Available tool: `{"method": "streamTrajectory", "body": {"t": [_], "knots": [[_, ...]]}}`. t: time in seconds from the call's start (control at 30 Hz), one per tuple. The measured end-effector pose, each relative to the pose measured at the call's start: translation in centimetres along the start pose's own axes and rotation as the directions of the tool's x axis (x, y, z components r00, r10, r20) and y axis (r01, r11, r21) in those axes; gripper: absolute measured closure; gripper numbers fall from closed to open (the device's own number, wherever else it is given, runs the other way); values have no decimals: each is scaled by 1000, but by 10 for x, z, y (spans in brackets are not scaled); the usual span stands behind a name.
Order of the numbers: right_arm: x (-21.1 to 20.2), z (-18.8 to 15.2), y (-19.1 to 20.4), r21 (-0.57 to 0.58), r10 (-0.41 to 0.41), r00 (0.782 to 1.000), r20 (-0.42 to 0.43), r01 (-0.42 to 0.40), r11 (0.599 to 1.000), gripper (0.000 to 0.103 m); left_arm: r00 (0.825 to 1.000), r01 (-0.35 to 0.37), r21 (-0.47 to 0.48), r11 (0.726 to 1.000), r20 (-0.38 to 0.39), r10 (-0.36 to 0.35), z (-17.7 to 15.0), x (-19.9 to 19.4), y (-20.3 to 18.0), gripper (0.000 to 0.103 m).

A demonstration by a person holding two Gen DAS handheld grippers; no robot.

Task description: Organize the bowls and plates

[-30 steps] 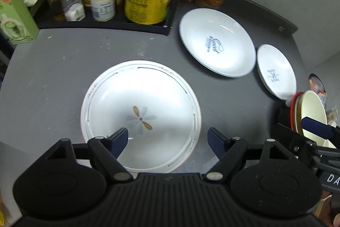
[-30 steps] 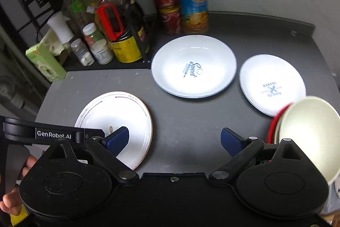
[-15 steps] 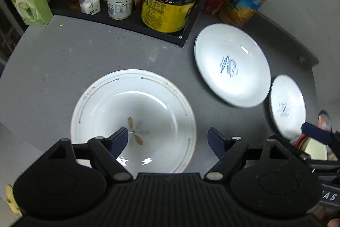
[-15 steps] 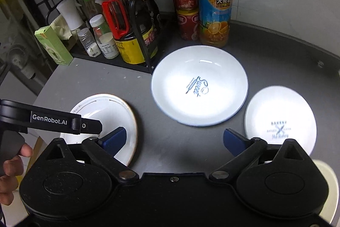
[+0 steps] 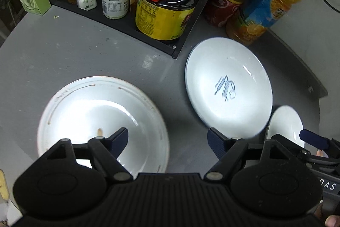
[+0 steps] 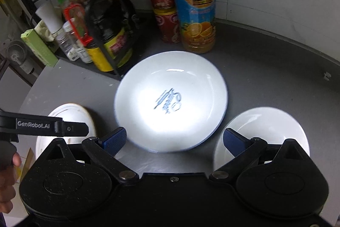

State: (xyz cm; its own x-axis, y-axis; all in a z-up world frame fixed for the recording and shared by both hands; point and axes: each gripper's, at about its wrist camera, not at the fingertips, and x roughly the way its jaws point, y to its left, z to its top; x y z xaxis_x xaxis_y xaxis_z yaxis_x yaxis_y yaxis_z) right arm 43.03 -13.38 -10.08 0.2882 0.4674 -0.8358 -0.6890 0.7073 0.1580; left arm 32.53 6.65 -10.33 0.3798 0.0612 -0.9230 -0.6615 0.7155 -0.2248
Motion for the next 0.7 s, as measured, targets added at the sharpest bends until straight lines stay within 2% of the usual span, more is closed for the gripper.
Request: {"method": "streamTrajectory", "body": {"t": [0.13, 0.5, 0.7], "knots": [[13, 15, -16, -2, -2, 1000, -1, 2, 1000, 8, 1000, 9, -37, 999, 13, -8, 4, 14, -11, 23], [53, 38, -54, 27, -9, 1000, -28, 9, 1000, 28, 1000, 0, -166, 986, 19, 3, 30, 53, -13, 29], [76, 47, -68, 71, -21, 999, -44, 25, 997, 36, 1000, 17, -206, 978, -2, -17, 37, 74, -11, 44]]}}
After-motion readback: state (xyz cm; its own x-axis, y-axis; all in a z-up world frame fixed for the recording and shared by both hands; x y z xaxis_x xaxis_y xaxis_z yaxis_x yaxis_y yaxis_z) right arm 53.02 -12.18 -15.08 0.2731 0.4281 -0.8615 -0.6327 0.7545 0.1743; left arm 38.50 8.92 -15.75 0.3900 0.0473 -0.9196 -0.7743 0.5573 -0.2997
